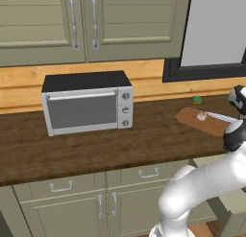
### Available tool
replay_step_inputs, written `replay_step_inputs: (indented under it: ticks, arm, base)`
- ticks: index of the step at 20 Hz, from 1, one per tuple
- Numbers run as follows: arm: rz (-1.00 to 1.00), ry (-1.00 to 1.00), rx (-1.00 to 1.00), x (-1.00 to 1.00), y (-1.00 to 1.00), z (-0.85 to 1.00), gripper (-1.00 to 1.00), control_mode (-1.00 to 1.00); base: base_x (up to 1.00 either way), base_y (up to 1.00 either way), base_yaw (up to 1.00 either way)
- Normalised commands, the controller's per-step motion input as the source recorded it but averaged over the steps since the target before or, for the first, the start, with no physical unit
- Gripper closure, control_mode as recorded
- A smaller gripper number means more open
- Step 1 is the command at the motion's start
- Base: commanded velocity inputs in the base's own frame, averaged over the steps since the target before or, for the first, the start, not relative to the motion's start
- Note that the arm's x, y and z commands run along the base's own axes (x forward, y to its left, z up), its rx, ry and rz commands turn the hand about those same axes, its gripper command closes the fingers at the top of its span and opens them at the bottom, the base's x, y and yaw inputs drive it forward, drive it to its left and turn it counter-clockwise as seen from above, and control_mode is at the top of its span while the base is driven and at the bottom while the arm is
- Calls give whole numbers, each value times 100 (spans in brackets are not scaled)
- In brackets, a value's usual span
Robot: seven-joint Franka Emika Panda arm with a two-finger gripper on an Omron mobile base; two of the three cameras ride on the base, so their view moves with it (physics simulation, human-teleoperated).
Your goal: Place the appropriate cutting tool for cutting the garlic skin on the cutting board.
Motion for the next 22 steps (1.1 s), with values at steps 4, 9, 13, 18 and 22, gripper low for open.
replay_step_inputs:
  ticks: [4, 9, 13, 18, 22]
  arm:
    - [7, 4, 0, 96, 0, -47, 100, -100]
    - [5, 3, 0, 71, 0, -47, 100, -100]
    - [0, 0, 0, 29, 0, -51, 100, -100]
    - [1, 0, 0, 11, 5, -63, 100, -100]
    - [0, 0, 0, 0, 48, -64, -100, -100]
  base:
    - [0, 0, 0]
    - [0, 0, 0]
    - [0, 0, 0]
    - [0, 0, 0]
    - [0, 0, 0]
